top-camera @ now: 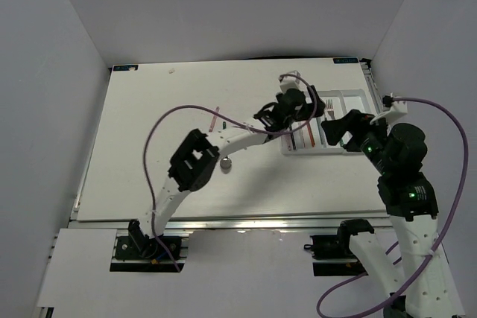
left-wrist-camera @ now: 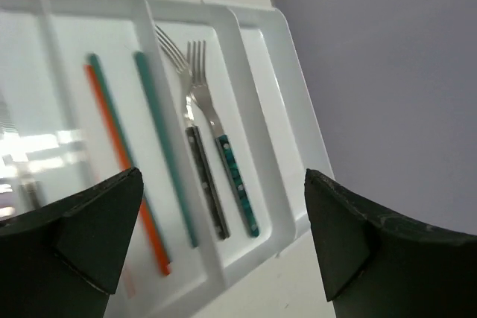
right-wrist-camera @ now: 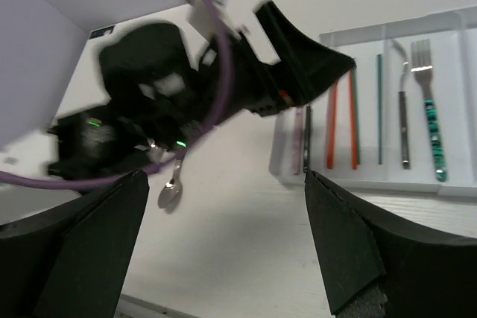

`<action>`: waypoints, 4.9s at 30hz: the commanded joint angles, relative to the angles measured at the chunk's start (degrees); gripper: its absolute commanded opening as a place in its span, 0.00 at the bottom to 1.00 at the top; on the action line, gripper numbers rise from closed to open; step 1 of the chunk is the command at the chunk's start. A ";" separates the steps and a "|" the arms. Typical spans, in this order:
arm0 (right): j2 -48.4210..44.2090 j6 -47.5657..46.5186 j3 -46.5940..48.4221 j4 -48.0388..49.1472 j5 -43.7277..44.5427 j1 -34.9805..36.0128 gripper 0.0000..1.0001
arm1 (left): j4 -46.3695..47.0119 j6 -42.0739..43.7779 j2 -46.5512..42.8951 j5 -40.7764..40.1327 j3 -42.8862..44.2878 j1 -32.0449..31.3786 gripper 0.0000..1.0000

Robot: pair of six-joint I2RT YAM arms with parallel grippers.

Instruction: Sort the eating utensils into containers

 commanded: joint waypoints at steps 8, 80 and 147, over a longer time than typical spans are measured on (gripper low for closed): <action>9.79 14.11 -13.09 24.05 -17.43 3.75 0.89 | -32.40 17.21 -46.67 -16.81 -34.29 14.00 0.98; 80.70 -51.65 31.59 12.61 22.93 -11.53 0.01 | -35.78 26.89 -94.02 -27.47 -70.63 29.30 0.98; 30.79 24.50 -23.06 70.95 -33.72 1.30 0.87 | -7.80 21.54 -40.47 33.49 -46.62 20.78 0.00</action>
